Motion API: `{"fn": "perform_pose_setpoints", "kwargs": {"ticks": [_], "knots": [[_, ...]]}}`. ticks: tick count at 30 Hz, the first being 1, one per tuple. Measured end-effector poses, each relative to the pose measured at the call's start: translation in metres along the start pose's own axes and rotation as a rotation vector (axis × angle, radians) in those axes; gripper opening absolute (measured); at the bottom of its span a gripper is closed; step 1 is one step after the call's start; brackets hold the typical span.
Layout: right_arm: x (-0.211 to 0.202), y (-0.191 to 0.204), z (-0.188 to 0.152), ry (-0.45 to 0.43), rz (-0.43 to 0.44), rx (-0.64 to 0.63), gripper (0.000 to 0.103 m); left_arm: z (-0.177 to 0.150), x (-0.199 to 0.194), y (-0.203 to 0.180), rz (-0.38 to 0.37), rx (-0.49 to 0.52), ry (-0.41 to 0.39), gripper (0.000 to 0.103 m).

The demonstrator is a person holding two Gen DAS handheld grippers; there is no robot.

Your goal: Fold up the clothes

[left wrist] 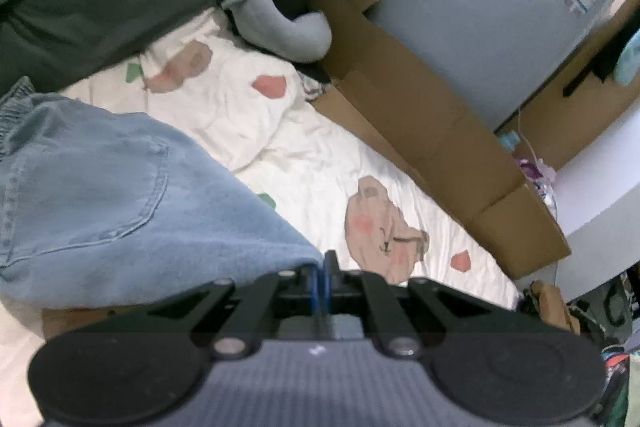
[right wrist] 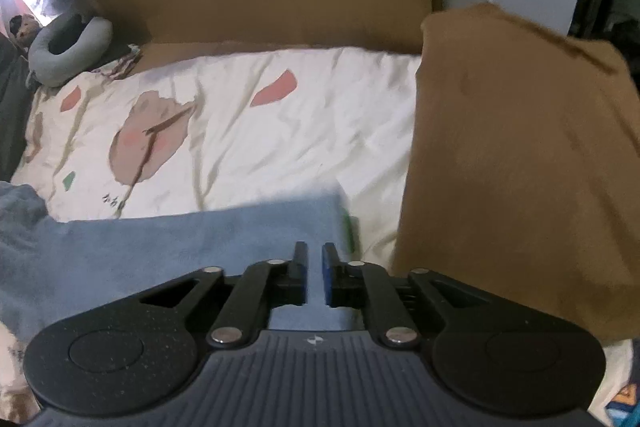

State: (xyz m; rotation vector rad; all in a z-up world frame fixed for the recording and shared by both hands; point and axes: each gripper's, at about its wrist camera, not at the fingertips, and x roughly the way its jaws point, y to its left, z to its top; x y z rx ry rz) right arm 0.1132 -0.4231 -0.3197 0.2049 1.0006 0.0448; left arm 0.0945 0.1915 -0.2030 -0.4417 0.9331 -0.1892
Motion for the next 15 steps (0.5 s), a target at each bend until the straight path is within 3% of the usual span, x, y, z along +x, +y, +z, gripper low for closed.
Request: {"fn": "perform_pose_setpoints", "kwargs": {"ticks": [4,7,15], "knots": [[-0.004,0.022,0.01,-0.018,0.068,-0.041,0.026,0.001,0.016,-0.002,-0.003,0.013,0.018,0.003],[0.0,0.055,0.016,-0.011,0.147,-0.113,0.039,0.004,0.025,-0.001,-0.006,0.004,0.02,0.003],[0.027,0.173,0.023,0.029,0.358,-0.372,0.039,0.01,0.048,0.005,-0.023,-0.043,0.014,0.003]]}}
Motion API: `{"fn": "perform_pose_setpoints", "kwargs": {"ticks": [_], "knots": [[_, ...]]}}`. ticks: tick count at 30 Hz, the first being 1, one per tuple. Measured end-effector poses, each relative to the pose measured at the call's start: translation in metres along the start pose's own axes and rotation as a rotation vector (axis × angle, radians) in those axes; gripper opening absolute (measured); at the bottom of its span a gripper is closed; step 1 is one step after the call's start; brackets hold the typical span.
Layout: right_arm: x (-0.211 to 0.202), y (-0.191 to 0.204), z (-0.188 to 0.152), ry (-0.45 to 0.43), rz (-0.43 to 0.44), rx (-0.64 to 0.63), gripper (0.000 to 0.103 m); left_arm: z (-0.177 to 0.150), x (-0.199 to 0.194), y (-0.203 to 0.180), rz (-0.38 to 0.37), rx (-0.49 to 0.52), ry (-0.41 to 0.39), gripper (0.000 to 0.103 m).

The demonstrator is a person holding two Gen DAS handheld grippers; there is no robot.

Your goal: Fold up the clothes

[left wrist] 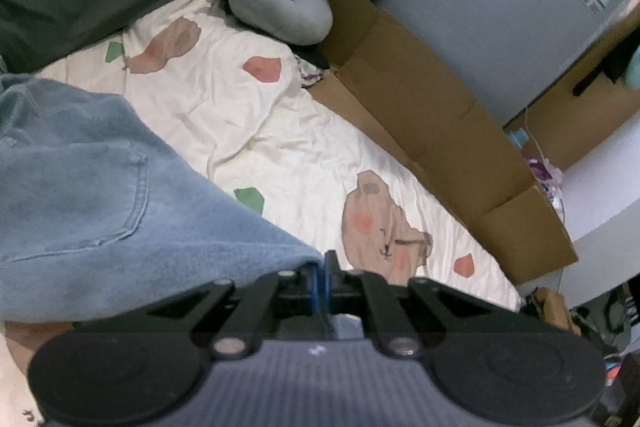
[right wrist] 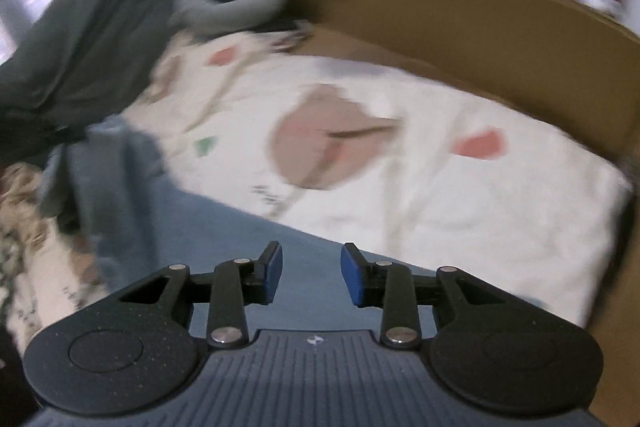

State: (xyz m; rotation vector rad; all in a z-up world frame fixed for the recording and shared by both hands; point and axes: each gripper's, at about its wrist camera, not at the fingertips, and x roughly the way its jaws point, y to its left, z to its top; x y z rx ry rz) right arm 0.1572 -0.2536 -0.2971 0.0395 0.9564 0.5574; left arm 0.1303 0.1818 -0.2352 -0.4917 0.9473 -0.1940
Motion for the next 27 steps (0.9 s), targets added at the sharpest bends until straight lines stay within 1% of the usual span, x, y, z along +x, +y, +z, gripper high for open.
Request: {"fn": "perform_pose_setpoints", "kwargs": {"ticks": [5,8,10,11,13,17,22,24,25,27], "knots": [[0.035,0.048,0.017,0.034,0.117,-0.11,0.039,0.004,0.015,0.004,-0.01,-0.04,-0.016,0.003],[0.049,0.068,0.019,0.056,0.202,-0.152,0.039,0.007,0.023,0.008,-0.02,-0.071,-0.029,0.003],[0.057,0.079,0.017,0.078,0.226,-0.179,0.041,0.008,0.027,0.01,-0.026,-0.09,-0.034,0.003],[0.061,0.083,0.016,0.092,0.234,-0.191,0.044,0.009,0.029,0.011,-0.029,-0.097,-0.035,0.003],[0.068,0.093,0.012,0.12,0.264,-0.218,0.046,0.01,0.032,0.012,-0.031,-0.109,-0.036,0.003],[0.075,0.107,0.002,0.158,0.303,-0.25,0.046,0.013,0.034,0.012,-0.031,-0.114,-0.036,0.003],[0.093,0.112,-0.011,0.196,0.243,-0.28,0.045,0.015,0.034,0.014,-0.039,-0.128,-0.038,0.003],[0.1,0.109,-0.015,0.207,0.233,-0.276,0.02,0.014,0.034,0.014,-0.037,-0.131,-0.037,0.003],[0.102,0.107,-0.016,0.212,0.228,-0.276,0.002,0.013,0.034,0.015,-0.036,-0.131,-0.037,0.003],[0.102,0.101,-0.015,0.203,0.208,-0.268,0.002,0.011,0.035,0.015,-0.029,-0.128,-0.036,0.005]]}}
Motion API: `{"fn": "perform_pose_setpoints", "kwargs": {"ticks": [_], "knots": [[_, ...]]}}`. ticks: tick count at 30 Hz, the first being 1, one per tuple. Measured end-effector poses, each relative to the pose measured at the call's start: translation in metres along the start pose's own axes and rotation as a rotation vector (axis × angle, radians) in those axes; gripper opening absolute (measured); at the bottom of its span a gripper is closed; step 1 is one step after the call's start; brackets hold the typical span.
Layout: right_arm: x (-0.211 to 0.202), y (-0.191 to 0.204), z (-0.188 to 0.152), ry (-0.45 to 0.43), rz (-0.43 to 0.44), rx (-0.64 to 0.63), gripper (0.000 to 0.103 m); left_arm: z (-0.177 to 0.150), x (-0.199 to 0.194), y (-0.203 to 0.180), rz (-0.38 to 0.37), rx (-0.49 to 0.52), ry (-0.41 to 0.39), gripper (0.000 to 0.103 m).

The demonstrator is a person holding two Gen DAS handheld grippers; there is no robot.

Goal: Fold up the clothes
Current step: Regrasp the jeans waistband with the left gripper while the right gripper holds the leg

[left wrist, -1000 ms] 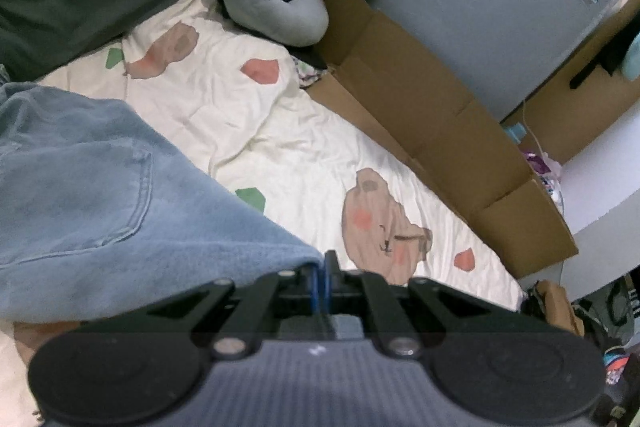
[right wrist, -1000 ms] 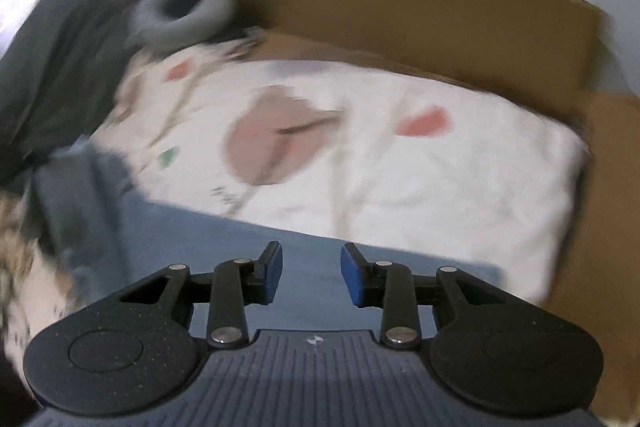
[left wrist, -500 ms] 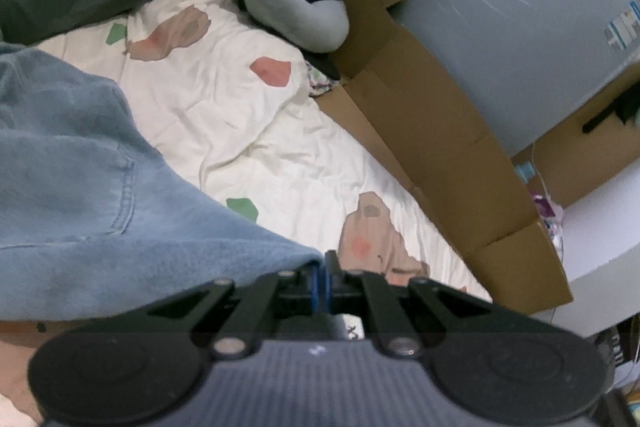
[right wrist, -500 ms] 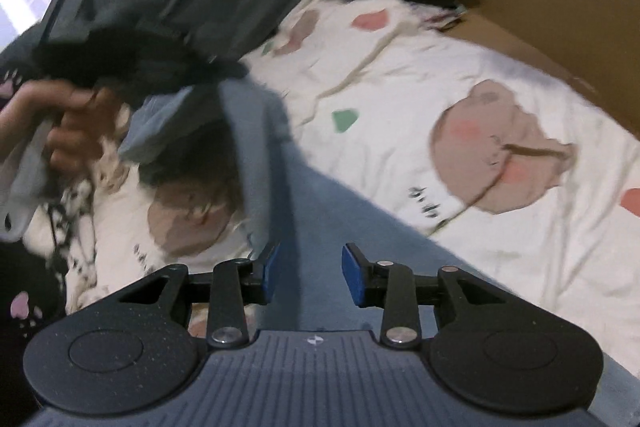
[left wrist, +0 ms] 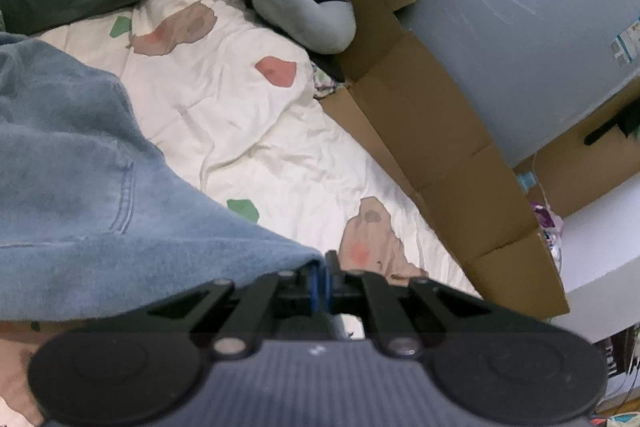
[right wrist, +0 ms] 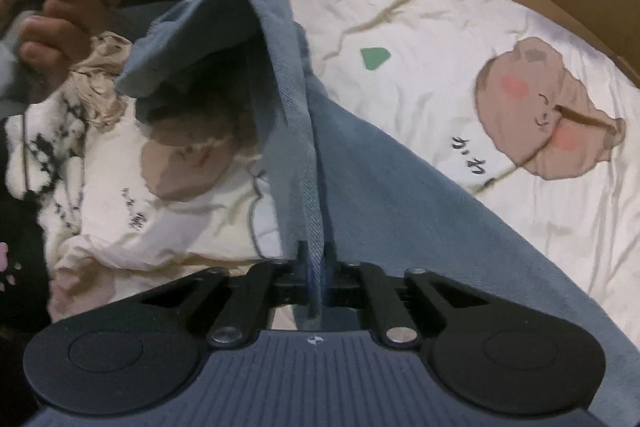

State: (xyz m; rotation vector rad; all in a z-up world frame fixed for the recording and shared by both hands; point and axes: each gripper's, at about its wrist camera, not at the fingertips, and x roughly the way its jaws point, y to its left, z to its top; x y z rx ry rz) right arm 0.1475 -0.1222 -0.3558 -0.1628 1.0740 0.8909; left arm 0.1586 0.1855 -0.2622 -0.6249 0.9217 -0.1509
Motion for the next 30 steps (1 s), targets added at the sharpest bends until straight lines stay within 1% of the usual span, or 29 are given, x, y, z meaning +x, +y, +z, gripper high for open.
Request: {"fn": "perform_pose_setpoints", "kwargs": {"ticks": [1,2,3,4,6,7,11,16,19,23,27,30], "knots": [[-0.001,-0.003,0.0,-0.004,-0.011,0.005,0.002,-0.002,0.001,0.002,0.006,-0.001,0.002,0.006],[-0.002,-0.006,-0.001,-0.008,-0.022,0.009,0.001,-0.004,0.001,0.005,0.011,-0.006,0.01,0.013],[-0.003,-0.008,0.0,-0.012,-0.028,0.015,0.001,-0.006,0.002,0.008,0.016,-0.013,0.018,0.023],[-0.004,-0.009,0.0,-0.016,-0.033,0.02,0.001,-0.01,0.002,0.012,0.022,-0.023,0.029,0.03],[-0.006,-0.013,0.001,-0.022,-0.041,0.031,0.001,-0.02,0.0,0.022,0.04,-0.036,0.046,0.051],[-0.007,-0.014,0.001,-0.024,-0.043,0.035,0.001,-0.026,-0.003,0.028,0.052,-0.041,0.056,0.054],[-0.009,-0.02,0.0,-0.035,-0.045,0.06,0.001,-0.047,-0.018,0.061,0.091,-0.095,0.074,0.056],[-0.012,-0.029,-0.003,-0.035,-0.057,0.097,0.001,-0.061,-0.049,0.111,0.164,-0.205,0.03,0.056],[-0.013,-0.032,-0.005,-0.032,-0.056,0.112,0.001,-0.063,-0.07,0.138,0.169,-0.29,-0.019,0.058],[-0.012,-0.034,-0.005,-0.025,-0.057,0.119,0.001,-0.061,-0.092,0.159,0.205,-0.307,-0.069,0.06],[-0.013,-0.032,-0.004,-0.019,-0.061,0.111,0.001,-0.056,-0.104,0.183,0.239,-0.36,-0.11,0.06],[-0.013,-0.031,-0.004,-0.014,-0.065,0.102,0.001,-0.057,-0.102,0.207,0.26,-0.454,-0.131,0.06]]}}
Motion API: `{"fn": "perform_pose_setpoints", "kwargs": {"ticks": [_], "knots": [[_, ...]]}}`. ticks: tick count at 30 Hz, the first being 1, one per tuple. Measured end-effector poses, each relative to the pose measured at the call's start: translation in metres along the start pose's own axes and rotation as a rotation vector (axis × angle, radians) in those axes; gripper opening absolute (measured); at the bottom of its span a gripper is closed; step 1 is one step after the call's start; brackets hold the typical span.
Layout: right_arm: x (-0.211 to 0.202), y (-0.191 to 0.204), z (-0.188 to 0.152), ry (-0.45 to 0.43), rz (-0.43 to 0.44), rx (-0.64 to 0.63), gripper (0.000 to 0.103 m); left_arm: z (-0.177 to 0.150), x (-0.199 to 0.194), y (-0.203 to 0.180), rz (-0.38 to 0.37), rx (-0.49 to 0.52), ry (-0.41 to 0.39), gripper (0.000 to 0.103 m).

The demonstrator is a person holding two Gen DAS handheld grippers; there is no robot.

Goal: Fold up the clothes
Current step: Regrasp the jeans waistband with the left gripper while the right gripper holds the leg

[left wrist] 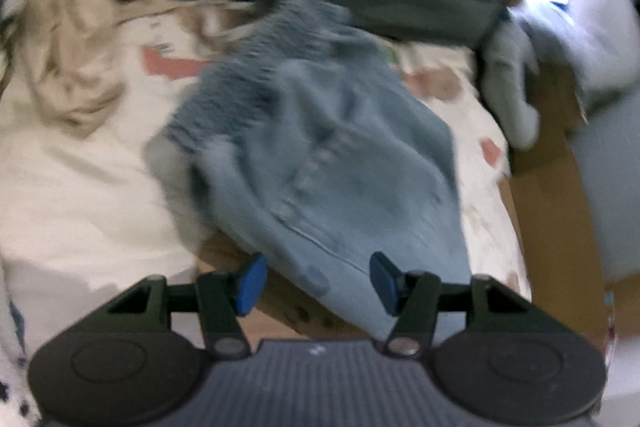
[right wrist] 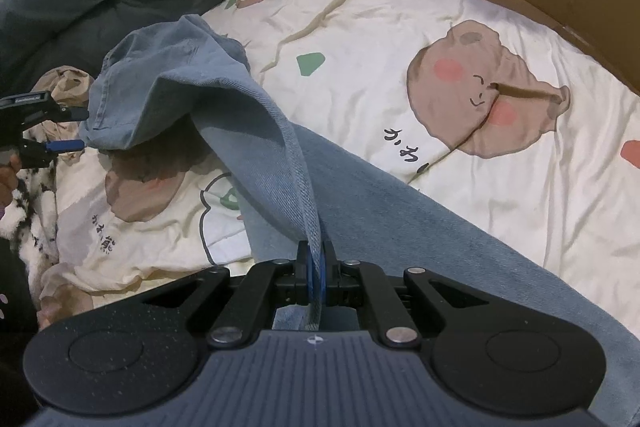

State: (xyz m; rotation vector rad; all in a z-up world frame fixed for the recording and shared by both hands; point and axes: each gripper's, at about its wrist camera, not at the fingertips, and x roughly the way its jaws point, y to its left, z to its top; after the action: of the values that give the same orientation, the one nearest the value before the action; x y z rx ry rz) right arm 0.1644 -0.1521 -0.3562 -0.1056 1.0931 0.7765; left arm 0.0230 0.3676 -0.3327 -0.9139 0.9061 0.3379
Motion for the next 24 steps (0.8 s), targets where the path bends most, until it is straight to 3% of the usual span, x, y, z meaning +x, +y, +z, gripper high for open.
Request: {"fn": "perform_pose_setpoints", "kwargs": {"ticks": [6,13,16,21,24], "knots": [[-0.002,-0.001,0.0,0.018,-0.01,-0.013,0.001,0.011,0.017,0.031,0.024,-0.106,-0.031,0.066],[-0.001,-0.001,-0.001,0.026,-0.017,-0.024,0.001,0.019,0.03,0.037,-0.021,-0.151,-0.084,0.064],[-0.001,-0.001,-0.003,0.026,-0.017,-0.024,0.001,0.023,0.027,0.032,0.008,-0.121,-0.091,0.05],[-0.003,-0.003,-0.001,0.013,-0.031,-0.029,0.001,0.028,0.015,0.027,0.007,-0.061,-0.088,0.014],[-0.005,0.0,0.003,0.014,-0.06,-0.075,0.001,0.033,0.005,0.016,-0.015,-0.018,-0.098,0.011]]}}
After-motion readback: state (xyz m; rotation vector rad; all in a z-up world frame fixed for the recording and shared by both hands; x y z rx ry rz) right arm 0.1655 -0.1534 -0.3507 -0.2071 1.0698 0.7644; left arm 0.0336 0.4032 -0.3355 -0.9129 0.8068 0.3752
